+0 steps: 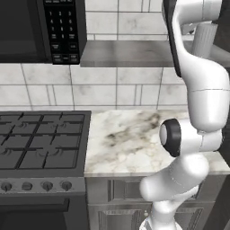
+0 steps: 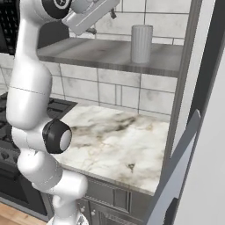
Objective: There is a bowl on the dining counter. Grab a lemon wedge from the fridge and place it in the bowl. Then get the liquor bottle and glass cup from the cabinet and place them next to the bowl.
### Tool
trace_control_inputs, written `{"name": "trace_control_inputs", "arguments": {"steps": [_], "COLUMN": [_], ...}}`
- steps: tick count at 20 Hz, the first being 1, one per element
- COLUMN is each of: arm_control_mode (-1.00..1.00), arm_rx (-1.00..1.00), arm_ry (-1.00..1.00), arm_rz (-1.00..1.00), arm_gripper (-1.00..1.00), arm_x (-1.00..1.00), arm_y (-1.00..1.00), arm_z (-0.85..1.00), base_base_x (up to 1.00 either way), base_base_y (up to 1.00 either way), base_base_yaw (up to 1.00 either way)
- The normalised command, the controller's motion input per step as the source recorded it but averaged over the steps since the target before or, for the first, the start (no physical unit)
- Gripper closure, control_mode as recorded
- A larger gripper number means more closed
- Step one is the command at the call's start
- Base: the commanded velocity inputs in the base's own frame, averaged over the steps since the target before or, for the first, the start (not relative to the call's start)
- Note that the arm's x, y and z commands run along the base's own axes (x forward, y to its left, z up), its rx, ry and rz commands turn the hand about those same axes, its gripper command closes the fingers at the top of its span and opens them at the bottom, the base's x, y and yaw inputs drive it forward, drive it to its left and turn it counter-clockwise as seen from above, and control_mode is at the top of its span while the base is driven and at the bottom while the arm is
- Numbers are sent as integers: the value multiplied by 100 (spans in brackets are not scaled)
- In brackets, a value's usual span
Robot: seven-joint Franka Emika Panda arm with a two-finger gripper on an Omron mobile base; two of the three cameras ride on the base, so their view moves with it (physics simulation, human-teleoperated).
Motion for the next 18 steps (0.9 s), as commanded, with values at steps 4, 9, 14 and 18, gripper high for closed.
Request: {"name": "trace_control_inputs", "arguments": {"steps": [4, 9, 14, 18], "arm_control_mode": [-100, -100, -100, -100], "arm_rx": [2, 0, 0, 0], "arm_ry": [0, 0, 0, 0], "arm_rz": [-2, 0, 0, 0], "arm_gripper": [-100, -100, -100, -100], "arm_x": [27, 24, 26, 33], "arm_y": [-35, -32, -13, -11], "arm_z": [-15, -24, -19, -16], "base_base_x": [0, 0, 0, 0], "base_base_y": [0, 0, 0, 0], "base_base_yaw": [0, 0, 0, 0]}}
